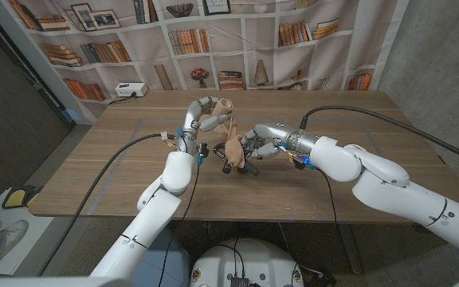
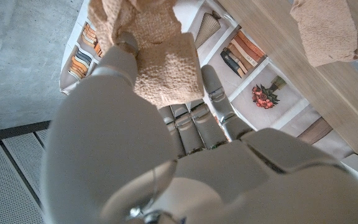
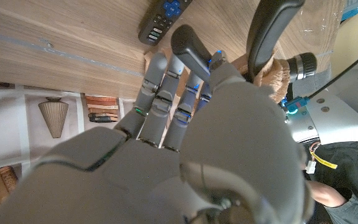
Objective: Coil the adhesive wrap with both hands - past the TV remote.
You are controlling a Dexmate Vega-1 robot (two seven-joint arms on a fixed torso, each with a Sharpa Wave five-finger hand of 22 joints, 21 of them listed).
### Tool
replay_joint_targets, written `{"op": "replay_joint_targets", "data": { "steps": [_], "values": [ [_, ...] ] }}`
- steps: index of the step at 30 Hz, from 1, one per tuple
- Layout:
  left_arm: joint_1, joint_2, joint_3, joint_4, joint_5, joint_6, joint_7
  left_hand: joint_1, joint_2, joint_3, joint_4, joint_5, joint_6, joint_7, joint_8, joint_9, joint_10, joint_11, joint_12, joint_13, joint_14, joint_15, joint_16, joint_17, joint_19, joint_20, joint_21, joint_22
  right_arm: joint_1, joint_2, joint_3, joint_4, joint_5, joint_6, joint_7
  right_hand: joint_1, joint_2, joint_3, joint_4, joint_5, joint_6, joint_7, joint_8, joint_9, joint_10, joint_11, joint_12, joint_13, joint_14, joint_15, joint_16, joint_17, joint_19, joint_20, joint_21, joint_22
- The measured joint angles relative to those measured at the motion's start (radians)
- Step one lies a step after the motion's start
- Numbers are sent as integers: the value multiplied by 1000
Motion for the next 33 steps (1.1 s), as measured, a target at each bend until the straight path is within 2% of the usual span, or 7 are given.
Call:
{"op": "replay_joint_targets", "data": {
  "steps": [10,20,25,26,33],
  "values": [
    [7,18,-8,-4,-22,-32,-8,-4,4,0,0,0,0,0,0,0,0,0,-4,4,0,0,-1,2,-4,-4,0,0,19,25,-29,7,-37,-46,26,0,0,0,0,-1,0,0,-1,1,0,0,0,-1,0,0,-1,0,0,0,0,0],
    [19,48,-23,-8,-66,-104,-25,-4,4,0,0,0,-2,2,0,0,0,0,-4,4,0,0,1,6,-5,-2,4,0,40,64,-65,14,-60,-95,51,0,0,0,0,-1,0,0,-2,1,0,0,0,0,0,0,-3,0,0,0,0,0],
    [28,63,-29,-10,-66,-104,-25,-4,4,0,0,0,-2,2,0,0,0,0,-4,4,0,0,1,6,-5,-2,4,0,40,64,-65,14,-72,-113,55,0,0,0,0,-2,0,0,2,1,0,0,-1,0,0,0,-3,0,0,0,0,0],
    [31,66,-31,-11,-80,-142,-25,-4,4,0,0,0,-2,2,0,0,0,0,-4,4,0,0,1,6,-5,-2,4,0,44,77,-81,9,-78,-119,57,0,0,0,0,-4,1,-1,2,0,0,0,-1,0,0,0,-2,0,0,0,0,0],
    [50,83,-37,-20,-88,-176,-16,-4,4,-2,-2,0,0,0,0,0,0,0,-4,4,0,0,1,6,-5,-2,4,0,49,87,-94,6,-91,-135,61,0,0,0,0,0,2,-2,2,0,0,0,-3,-2,0,0,1,0,0,0,0,0]
  ]
}}
